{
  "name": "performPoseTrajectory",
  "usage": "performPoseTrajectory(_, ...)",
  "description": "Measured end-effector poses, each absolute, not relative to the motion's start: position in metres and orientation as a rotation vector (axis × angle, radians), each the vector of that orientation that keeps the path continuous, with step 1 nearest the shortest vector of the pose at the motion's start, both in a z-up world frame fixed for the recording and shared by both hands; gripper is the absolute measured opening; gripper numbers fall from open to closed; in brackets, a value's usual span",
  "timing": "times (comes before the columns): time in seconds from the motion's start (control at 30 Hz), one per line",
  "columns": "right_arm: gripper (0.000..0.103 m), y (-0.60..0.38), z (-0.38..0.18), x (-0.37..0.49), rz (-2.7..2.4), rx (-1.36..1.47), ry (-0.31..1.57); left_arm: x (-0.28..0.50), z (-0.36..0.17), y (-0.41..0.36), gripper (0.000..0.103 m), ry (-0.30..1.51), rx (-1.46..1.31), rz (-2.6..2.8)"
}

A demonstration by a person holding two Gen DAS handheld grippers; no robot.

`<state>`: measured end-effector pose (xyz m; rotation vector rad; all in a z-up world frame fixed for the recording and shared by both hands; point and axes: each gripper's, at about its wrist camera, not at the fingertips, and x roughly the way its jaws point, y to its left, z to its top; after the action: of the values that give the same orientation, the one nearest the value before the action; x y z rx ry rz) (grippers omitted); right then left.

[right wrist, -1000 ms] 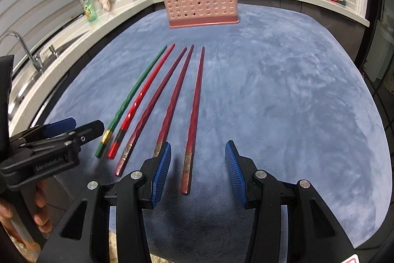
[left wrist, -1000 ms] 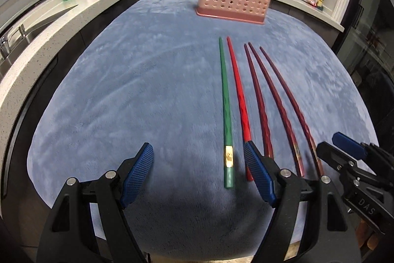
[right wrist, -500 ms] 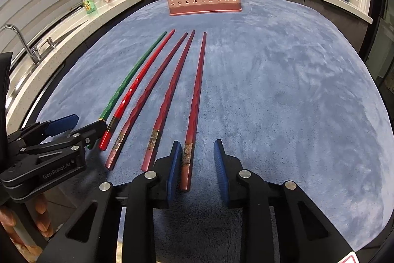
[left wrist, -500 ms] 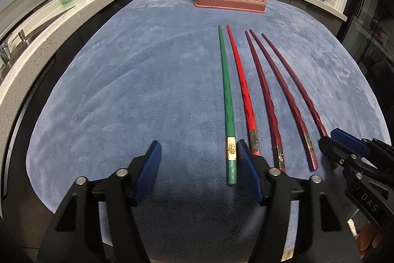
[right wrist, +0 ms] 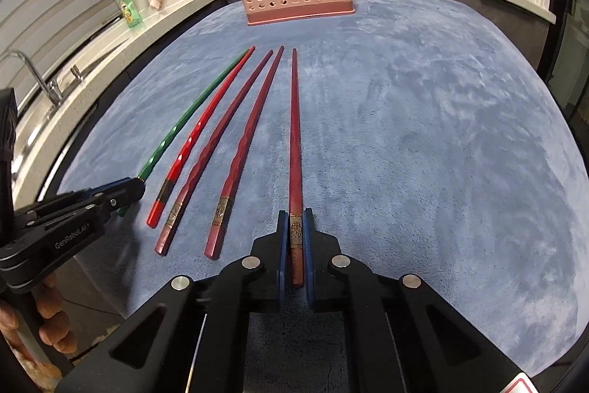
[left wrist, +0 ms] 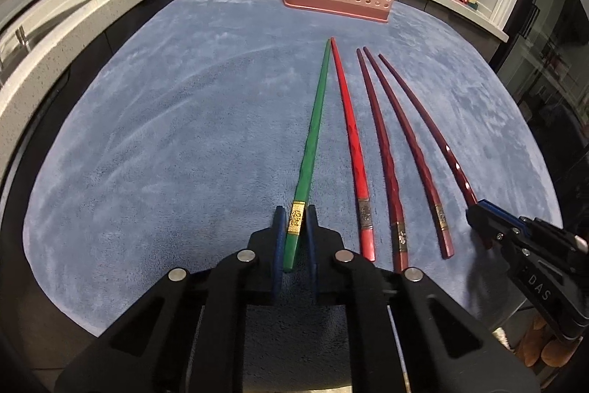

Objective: Organize utensils
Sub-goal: 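Grasp the other green chopstick with the left gripper while the right grasps a dark-red chopstick, then lift and carry the green chopstick with the left gripper while the right carries the dark-red one to the basket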

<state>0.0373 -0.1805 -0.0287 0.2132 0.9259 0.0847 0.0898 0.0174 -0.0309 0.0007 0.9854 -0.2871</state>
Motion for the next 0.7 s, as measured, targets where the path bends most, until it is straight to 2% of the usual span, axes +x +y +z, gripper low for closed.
performPoseTrajectory(0.37, 0.007, -0.198, 0.009, 0.032, 0.081, 0.263, 0.850, 0.081, 0.001, 0.021, 0.007, 0.959, -0.049, -0.340)
performPoseTrajectory(0.7, 0.007, -0.218, 0.077, 0.038, 0.074, 0.265, 0.690, 0.089, 0.071, 0.031, 0.007, 0.830, -0.106, -0.352)
